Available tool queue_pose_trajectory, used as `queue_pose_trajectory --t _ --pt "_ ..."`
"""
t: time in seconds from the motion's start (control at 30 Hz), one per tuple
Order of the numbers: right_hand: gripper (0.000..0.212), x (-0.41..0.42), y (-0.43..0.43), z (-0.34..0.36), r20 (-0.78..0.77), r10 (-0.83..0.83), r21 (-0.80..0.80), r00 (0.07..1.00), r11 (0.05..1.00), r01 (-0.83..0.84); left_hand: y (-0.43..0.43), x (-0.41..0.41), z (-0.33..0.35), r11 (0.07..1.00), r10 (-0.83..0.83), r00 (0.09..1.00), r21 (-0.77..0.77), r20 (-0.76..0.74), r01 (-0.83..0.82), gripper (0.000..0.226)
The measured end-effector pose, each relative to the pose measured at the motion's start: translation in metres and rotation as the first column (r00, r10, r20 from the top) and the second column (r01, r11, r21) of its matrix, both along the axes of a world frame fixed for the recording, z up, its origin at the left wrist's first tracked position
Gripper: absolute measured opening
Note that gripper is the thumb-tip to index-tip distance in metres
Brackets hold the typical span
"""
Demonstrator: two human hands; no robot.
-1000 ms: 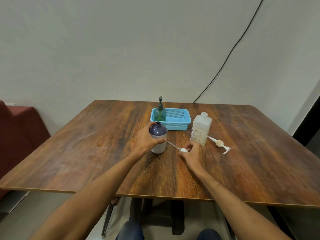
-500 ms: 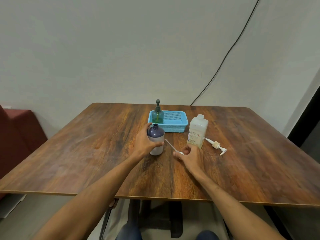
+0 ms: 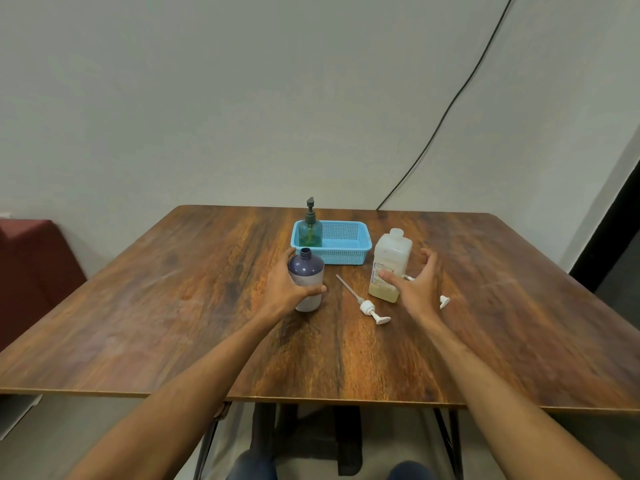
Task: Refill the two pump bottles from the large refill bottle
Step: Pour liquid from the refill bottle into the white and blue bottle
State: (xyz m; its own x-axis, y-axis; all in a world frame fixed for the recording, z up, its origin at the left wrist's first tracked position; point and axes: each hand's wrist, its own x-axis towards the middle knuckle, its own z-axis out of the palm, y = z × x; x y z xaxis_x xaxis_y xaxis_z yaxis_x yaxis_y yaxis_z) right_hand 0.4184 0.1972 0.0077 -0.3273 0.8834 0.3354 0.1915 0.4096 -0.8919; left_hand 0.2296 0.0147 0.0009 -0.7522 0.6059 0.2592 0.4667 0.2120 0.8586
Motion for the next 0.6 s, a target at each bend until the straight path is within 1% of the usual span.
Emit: queue_pose_trajectory --t 0.07,0.13,0.2,0.33,0.47,0.6 --pt "0.102 -0.004 0.005 0.002 -0.005 0.094 -0.070 0.996 0.993 -0.094 0.000 0.000 0.001 1.000 -0.005 1.000 -0.002 0.001 0.005 0.103" --pt "0.102 -0.009 0.011 0.003 -0.023 0.163 -0.112 0.986 0.980 -0.164 0.000 -0.002 0.001 1.000 -0.012 1.000 0.001 0.004 0.012 0.094" --pt "0.101 -0.012 0.018 0.001 -0.018 0.198 -0.145 0.980 0.969 -0.198 0.000 -0.002 0.003 1.000 -0.018 1.000 -0.007 -0.001 0.018 0.088" --pt "0.095 -0.016 0.029 -0.002 -0.021 0.231 -0.188 0.973 0.955 -0.230 0.004 -0.002 0.003 1.000 -0.018 1.000 -0.017 0.004 0.018 0.086" --pt "0.082 -0.016 0.029 0.008 0.006 0.178 -0.124 0.984 0.977 -0.176 0.006 -0.002 0.002 1.000 -0.018 1.000 -0.019 -0.004 0.018 0.086" --pt "0.082 -0.016 0.024 0.016 0.006 0.144 -0.046 0.990 0.989 -0.144 0.007 -0.003 0.003 1.000 -0.017 1.000 -0.023 -0.001 0.017 0.084"
